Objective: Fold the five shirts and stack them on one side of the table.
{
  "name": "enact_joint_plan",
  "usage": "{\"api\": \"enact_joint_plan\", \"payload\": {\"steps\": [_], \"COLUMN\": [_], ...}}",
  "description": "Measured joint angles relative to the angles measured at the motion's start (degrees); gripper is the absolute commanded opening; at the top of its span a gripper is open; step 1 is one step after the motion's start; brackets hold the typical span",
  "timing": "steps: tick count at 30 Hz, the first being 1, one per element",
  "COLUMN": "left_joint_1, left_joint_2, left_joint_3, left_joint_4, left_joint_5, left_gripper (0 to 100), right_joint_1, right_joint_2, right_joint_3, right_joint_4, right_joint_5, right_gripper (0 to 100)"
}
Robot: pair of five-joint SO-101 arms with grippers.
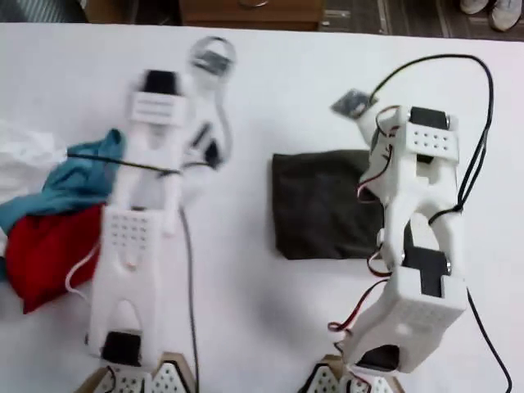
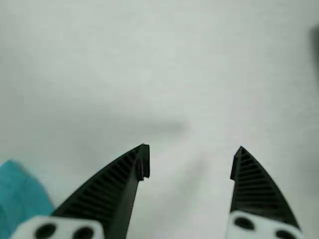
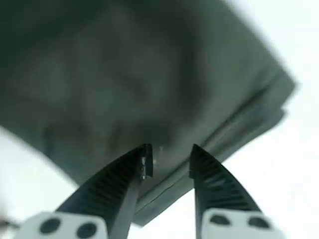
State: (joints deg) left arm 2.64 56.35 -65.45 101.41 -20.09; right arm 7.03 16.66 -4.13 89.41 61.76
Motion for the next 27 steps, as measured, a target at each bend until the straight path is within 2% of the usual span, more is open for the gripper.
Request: {"api": "enact_joint_plan", "payload": {"steps": [4,9,14,18,27], "left_joint_1": [2.02,-0.79,-5.8,-8.79,-9.93], "left_joint_2": [0.0,0.0,0.0,0.0,0.0], "left_joint_3": [0.0,0.0,0.0,0.0,0.0], "left_joint_4": [0.0,0.0,0.0,0.0,0.0], "left_joint_5": [-1.85,-1.85,-1.85,-1.85,-1.85], "left_gripper": [29,29,29,29,29], "right_joint_1": [0.26,0.53,-0.35,-3.52,-9.41], "right_joint_2": [0.0,0.0,-3.34,-17.14,-46.59], "right_joint_3": [0.7,2.02,9.41,19.52,49.41], "right_joint_4": [5.54,6.95,6.95,5.45,-8.97], "right_joint_5": [16.53,22.59,23.56,23.56,19.16], "right_gripper": [15.5,15.5,15.4,15.5,15.6]}}
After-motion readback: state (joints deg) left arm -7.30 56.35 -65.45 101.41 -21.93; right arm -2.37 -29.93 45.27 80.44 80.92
